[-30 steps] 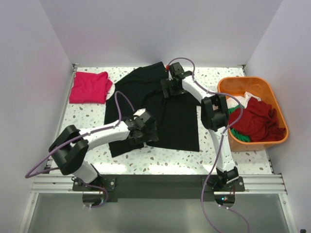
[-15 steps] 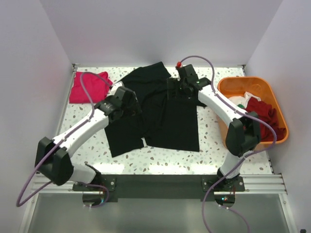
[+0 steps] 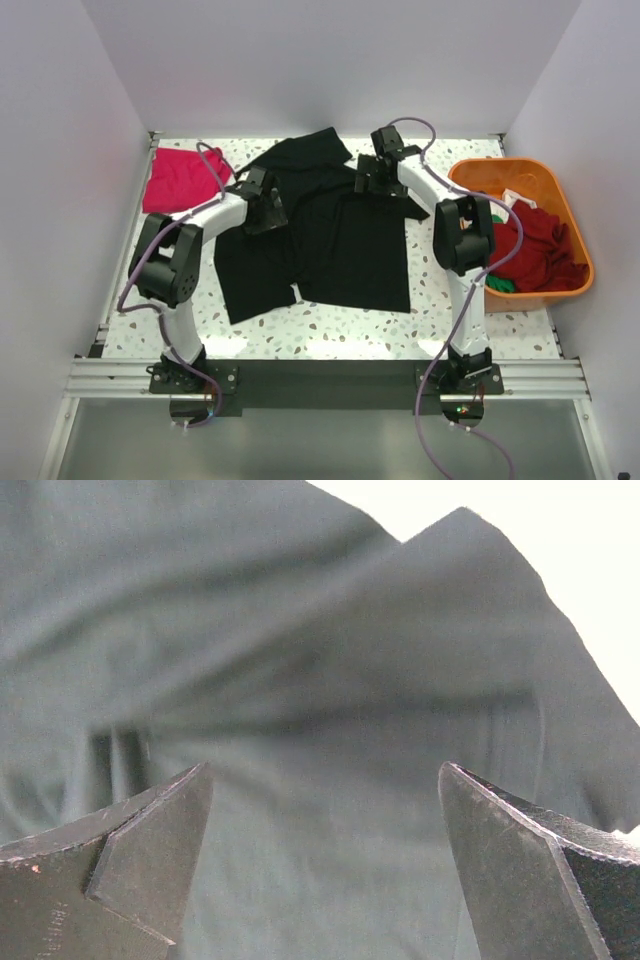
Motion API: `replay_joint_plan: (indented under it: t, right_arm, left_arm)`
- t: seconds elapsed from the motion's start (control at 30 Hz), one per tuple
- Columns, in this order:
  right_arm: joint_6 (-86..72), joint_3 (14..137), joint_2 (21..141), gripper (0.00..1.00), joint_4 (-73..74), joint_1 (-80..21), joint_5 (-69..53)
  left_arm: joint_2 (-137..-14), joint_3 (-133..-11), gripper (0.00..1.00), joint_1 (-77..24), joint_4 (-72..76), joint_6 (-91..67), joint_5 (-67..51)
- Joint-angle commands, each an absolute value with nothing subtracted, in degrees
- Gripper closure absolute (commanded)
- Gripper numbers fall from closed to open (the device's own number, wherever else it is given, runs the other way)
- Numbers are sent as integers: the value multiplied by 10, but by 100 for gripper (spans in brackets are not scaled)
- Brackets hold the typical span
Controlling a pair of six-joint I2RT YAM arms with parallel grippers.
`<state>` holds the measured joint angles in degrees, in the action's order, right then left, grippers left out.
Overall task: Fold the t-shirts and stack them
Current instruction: Flatten the tshirt out
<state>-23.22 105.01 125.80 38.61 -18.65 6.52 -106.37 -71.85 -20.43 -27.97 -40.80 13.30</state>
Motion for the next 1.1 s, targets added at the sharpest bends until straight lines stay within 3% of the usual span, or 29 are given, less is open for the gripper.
replay_joint_plan:
  t: [0.0,0.23,0.63,0.87,0.97,1.07]
  right_arm:
    - [-207,1115,1296,1,401,-187,66]
    - [-212,1192,1383,1,393,-178,64]
    - [-87,1412,1542,1,418,-143,-36]
    - [-64,1390,1478,1,391,-133,-22]
    - [-50,1424,1440,1,410,-134,-40]
    - [-52,1376,1365,1,386,-137,-58]
  left_arm:
    - [-1084,-738,0,-200,-261,-392,138]
    - [-1098,-713,0,-193,-260,-404,121]
    - [-990,-481,0,-230,-203,-458,32]
    - [-926,-486,0,-289,-245,-510,37]
    - [-897,-529,0,-296,-285,-508,91]
    - [-896,-609,0,-287,-317,-491,155]
